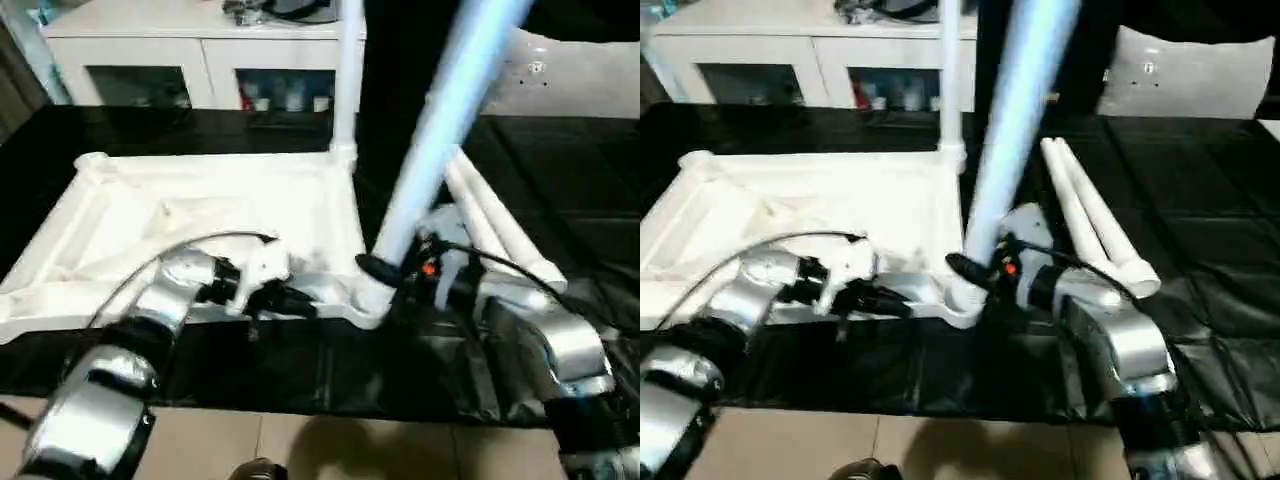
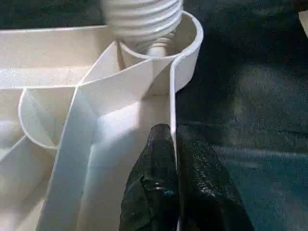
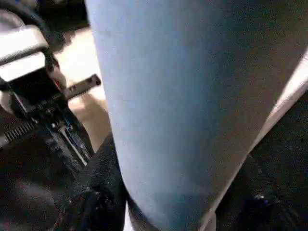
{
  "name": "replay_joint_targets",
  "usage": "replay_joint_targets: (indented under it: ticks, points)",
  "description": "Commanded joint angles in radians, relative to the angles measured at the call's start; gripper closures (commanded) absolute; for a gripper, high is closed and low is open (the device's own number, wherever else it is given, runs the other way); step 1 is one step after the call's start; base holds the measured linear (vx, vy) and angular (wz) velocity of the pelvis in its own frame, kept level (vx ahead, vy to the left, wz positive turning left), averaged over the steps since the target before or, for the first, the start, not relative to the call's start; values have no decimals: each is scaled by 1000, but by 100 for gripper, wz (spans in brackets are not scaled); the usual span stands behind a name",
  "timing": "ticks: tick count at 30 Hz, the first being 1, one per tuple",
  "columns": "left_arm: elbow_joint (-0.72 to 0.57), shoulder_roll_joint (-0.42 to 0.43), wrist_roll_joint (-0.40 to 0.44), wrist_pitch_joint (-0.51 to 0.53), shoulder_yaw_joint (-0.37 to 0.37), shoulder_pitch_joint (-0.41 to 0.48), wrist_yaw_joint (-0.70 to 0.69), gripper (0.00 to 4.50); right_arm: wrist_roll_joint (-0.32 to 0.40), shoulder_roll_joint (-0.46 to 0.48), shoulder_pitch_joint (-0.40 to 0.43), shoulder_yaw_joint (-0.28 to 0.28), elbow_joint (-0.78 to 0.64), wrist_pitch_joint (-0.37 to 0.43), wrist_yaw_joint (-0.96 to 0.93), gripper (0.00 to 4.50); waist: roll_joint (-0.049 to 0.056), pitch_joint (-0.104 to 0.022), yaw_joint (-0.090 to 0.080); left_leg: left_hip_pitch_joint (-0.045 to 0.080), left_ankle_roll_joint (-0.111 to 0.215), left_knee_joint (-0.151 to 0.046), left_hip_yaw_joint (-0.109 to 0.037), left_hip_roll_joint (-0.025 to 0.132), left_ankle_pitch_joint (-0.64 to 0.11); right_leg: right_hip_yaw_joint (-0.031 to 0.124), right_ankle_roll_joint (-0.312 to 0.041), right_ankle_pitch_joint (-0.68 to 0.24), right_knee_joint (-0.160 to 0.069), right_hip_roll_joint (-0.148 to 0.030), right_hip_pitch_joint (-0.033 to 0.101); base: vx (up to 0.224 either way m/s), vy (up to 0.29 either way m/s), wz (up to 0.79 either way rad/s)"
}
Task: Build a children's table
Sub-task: Insert table leg to table base
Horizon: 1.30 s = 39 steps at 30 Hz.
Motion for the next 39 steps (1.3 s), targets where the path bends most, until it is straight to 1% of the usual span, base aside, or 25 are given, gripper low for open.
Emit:
replay_joint_targets:
  ticks: [1,2,4,5,10,12,13,14,16,18,19,21,23,26,27,31,37,39]
  points:
    - [-40,-32,-58,-6,27,16,24,450,-20,-13,-5,27,21,5,18,259,-21,-71,0,35,25,-68,-24,69,-191,54,-208,-190,-72,-105,36,0,0,0]
    - [-40,-32,-58,-6,27,16,24,450,-20,-13,-5,27,21,5,18,259,-21,-70,2,33,22,-69,-25,68,-193,55,-195,-213,-73,-106,37,0,0,0]
    - [-55,-30,-55,6,26,24,26,450,-13,-12,-8,26,27,11,20,259,-20,-70,1,35,18,-71,-26,70,-202,55,-186,-227,-75,-105,34,0,0,0]
    - [-64,-28,-47,10,23,27,30,450,-11,-15,-12,31,28,19,24,259,-21,-72,1,35,17,-71,-27,70,-196,55,-186,-218,-72,-104,35,0,0,0]
    - [-96,-25,-19,33,24,36,54,450,-17,-30,-25,52,27,46,50,259,-18,-73,3,34,24,-70,-26,70,-181,55,-190,-183,-70,-102,34,0,0,0]
    - [-88,-23,-9,27,22,29,56,450,-13,-31,-25,48,29,54,56,259,-19,-73,5,35,24,-69,-25,69,-183,55,-188,-191,-72,-103,34,0,0,0]
    - [-93,-23,-12,31,21,28,51,450,-9,-31,-25,46,31,61,59,259,-16,-73,5,35,21,-70,-26,69,-188,55,-186,-195,-73,-103,33,0,0,0]
    - [-94,-23,-13,32,21,27,50,450,-9,-31,-24,46,31,61,59,259,-15,-73,5,35,17,-71,-26,69,-194,55,-185,-196,-73,-102,33,0,0,0]
    - [-100,-23,-12,38,20,27,51,450,-8,-33,-26,48,30,60,63,259,-17,-73,6,36,17,-70,-26,69,-195,55,-187,-192,-72,-103,33,0,0,0]
    - [-103,-24,-5,37,18,21,60,450,-1,-35,-29,45,29,64,64,259,-15,-74,6,35,17,-70,-26,69,-191,55,-189,-183,-71,-102,34,0,0,0]
    - [-102,-25,-1,35,20,18,69,450,-1,-39,-30,45,25,67,67,259,-12,-73,5,35,16,-71,-27,69,-197,54,-190,-183,-72,-101,33,0,0,0]
    - [-104,-30,-4,37,23,13,69,450,5,-43,-29,41,16,74,72,259,-14,-73,6,36,14,-71,-27,69,-203,55,-192,-186,-73,-103,34,0,0,0]
    - [-116,-40,-18,43,30,12,64,450,6,-47,-29,34,15,77,74,259,-11,-73,6,35,12,-70,-27,69,-206,55,-191,-192,-73,-103,35,0,0,0]
    - [-129,-43,-26,49,30,15,55,450,-3,-52,-27,35,27,68,76,259,-13,-73,6,36,11,-70,-27,69,-206,55,-192,-193,-74,-103,34,0,0,0]
    - [-135,-40,-24,49,27,17,51,450,-9,-56,-26,35,33,63,77,259,-11,-74,7,34,13,-70,-28,69,-199,54,-193,-187,-73,-103,35,0,0,0]
    - [-144,-39,-37,56,27,21,24,450,-16,-59,-26,35,39,57,72,259,-11,-74,6,35,15,-69,-27,69,-199,54,-195,-177,-72,-102,35,0,0,0]
    - [-171,-25,-33,67,21,33,-1,450,-19,-74,-25,43,43,68,86,259,-12,-75,6,36,17,-70,-27,70,-195,54,-203,-161,-70,-101,36,0,0,0]
    - [-175,-24,-33,68,22,34,-1,450,-18,-75,-25,42,44,68,88,260,-12,-75,6,34,22,-69,-27,70,-188,54,-205,-149,-69,-102,36,0,0,0]
